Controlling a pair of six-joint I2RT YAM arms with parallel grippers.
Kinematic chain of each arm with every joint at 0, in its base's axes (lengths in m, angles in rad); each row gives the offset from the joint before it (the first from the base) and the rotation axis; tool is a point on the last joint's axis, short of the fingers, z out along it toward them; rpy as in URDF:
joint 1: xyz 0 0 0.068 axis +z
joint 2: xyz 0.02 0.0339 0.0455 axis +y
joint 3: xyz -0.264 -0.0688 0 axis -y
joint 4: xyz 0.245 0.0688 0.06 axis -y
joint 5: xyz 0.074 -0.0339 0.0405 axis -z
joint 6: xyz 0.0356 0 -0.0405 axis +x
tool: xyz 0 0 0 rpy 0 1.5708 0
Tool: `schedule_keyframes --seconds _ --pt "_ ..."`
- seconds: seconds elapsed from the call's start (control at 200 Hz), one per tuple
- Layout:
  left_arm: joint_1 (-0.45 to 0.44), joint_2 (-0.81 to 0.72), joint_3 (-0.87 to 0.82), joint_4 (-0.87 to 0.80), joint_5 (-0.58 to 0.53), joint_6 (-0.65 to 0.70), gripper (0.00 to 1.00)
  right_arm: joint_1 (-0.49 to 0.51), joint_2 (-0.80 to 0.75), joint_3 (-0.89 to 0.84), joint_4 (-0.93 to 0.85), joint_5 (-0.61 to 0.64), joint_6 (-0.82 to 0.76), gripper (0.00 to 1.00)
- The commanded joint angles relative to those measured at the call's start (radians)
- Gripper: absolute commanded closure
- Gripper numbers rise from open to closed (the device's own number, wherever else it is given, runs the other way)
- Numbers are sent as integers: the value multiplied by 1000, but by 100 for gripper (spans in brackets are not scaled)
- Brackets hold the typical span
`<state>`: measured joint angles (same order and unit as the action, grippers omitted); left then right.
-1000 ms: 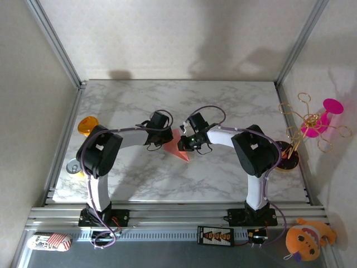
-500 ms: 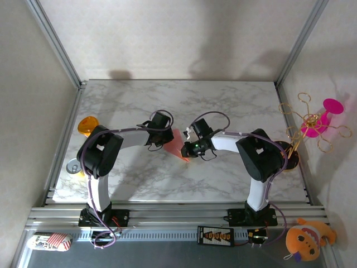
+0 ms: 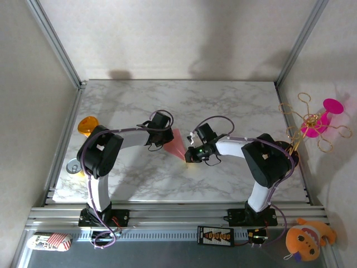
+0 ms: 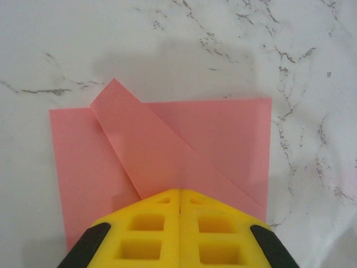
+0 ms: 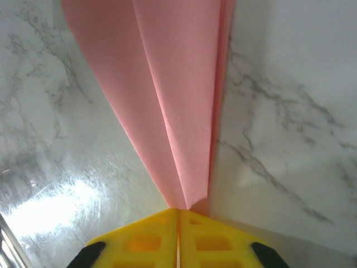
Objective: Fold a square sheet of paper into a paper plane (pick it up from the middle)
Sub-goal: Fourth fold the wing at the center of the table, then pick up the paper from the center of the table.
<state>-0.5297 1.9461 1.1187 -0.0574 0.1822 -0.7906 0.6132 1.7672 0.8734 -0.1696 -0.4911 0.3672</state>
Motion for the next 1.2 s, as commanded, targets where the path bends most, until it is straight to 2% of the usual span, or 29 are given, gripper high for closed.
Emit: schedule_keyframes --seconds 0.0,0.15,0.31,0.421,0.551,0.756,0.946,1.197 --pt "4 51 -28 -112 -76 -12 99 11 -23 -57 -130 32 17 90" --pt "4 46 -26 -100 -56 -4 98 10 -52 -74 -101 54 34 91" --pt "2 12 -17 -75 -7 10 96 1 -170 -60 -9 87 73 90" --pt "2 -41 16 -41 62 19 91 -13 -241 -61 72 158 110 79" --pt "3 -125 55 -6 100 6 78 -16 -244 -52 149 219 131 64" --pt "30 -295 -15 23 19 -31 61 -15 -155 13 208 200 151 61" --pt "85 -443 -140 58 -32 -82 48 -23 -101 48 240 273 181 56" --pt "116 -474 -195 106 -23 -85 34 -44 -17 98 291 193 191 50"
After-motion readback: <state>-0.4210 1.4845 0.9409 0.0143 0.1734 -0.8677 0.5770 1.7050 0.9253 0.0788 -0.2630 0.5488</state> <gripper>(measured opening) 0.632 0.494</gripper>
